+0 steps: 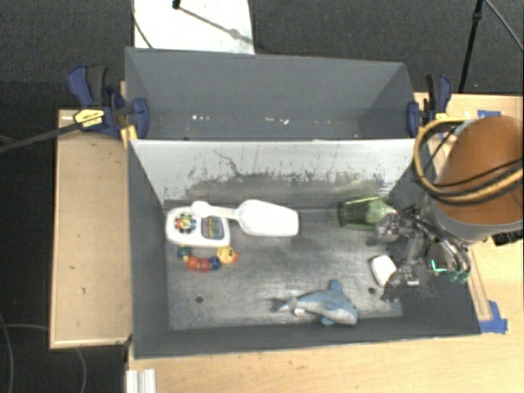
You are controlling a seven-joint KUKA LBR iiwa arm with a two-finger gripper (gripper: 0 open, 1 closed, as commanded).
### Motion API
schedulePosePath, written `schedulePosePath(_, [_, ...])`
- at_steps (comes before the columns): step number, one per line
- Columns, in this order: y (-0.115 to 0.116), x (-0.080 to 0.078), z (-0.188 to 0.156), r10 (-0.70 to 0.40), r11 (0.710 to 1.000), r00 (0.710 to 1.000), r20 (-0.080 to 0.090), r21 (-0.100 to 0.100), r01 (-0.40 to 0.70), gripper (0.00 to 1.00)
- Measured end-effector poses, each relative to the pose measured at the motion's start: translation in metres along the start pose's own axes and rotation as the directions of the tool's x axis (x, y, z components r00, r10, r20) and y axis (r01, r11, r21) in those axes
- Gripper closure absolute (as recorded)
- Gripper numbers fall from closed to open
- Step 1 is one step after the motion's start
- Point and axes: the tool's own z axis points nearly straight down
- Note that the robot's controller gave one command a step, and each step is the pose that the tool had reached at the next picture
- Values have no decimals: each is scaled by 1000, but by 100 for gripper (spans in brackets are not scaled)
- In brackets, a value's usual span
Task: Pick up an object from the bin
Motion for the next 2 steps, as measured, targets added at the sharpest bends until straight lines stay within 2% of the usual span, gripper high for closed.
schedulePosePath(1, [0,-2,-4,-4,1000,1000,8,1,4,0])
schedulePosePath(2, [41,-4,62,-118,993,993,11,2,118,0])
